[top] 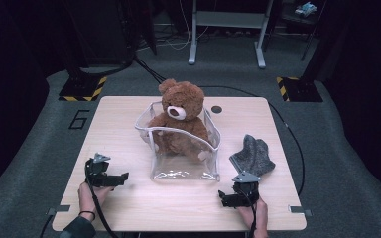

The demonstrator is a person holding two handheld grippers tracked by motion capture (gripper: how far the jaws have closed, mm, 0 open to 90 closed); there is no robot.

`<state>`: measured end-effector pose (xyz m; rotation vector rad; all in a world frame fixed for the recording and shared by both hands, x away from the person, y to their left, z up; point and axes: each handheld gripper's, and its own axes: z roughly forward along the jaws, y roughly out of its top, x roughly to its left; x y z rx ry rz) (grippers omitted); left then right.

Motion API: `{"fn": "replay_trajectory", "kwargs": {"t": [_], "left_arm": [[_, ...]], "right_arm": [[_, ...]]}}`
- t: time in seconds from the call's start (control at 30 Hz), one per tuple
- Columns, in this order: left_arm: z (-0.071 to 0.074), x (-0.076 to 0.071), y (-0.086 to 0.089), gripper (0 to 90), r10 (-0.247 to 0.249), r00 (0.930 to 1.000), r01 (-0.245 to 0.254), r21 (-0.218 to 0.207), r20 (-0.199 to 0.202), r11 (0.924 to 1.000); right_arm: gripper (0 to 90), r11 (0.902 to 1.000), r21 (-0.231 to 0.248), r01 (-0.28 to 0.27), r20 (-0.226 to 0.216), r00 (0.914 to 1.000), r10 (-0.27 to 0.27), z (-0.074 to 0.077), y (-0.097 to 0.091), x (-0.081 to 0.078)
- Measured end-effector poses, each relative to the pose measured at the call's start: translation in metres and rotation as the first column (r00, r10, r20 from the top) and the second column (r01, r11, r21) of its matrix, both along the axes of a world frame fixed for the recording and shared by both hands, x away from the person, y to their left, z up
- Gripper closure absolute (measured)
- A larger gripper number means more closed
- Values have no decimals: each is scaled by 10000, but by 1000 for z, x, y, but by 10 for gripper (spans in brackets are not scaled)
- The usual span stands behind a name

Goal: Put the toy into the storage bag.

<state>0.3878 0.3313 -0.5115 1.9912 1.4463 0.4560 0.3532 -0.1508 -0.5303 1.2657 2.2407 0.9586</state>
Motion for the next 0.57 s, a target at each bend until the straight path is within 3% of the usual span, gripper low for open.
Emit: {"fn": "replay_trajectory", "kwargs": {"t": [0.07, 0.1, 0.13, 0.23, 0.3, 0.57], "left_arm": [[-9, -2, 2, 16, 28, 10000, -28, -68, 26, 10000], [-13, -4, 0, 14, 221, 9995, -218, -104, 239, 9997], [-15, -5, 0, 12, 290, 9985, -297, 137, 463, 9995], [-20, -9, -1, 12, 307, 9940, -323, 138, 1050, 9994], [-21, -10, -3, 8, 148, 9950, -194, 464, 984, 9987], [-21, -9, -3, 3, 192, 9946, -247, 535, 1018, 9983]], "right_arm": [[36, 10000, 19, 15, -28, 10000, -15, 0, 0, 0], [36, 10000, 14, 21, -14, 10000, -20, 0, 0, 0], [35, 10000, 11, 28, -15, 10000, -28, 0, 0, 0], [36, 10000, -10, 23, 3, 10000, -23, 0, 0, 0], [35, 10000, -8, 14, 5, 10000, -14, 0, 0, 0], [35, 10000, 50, 9, -62, 10000, -8, 0, 0, 0]]}}
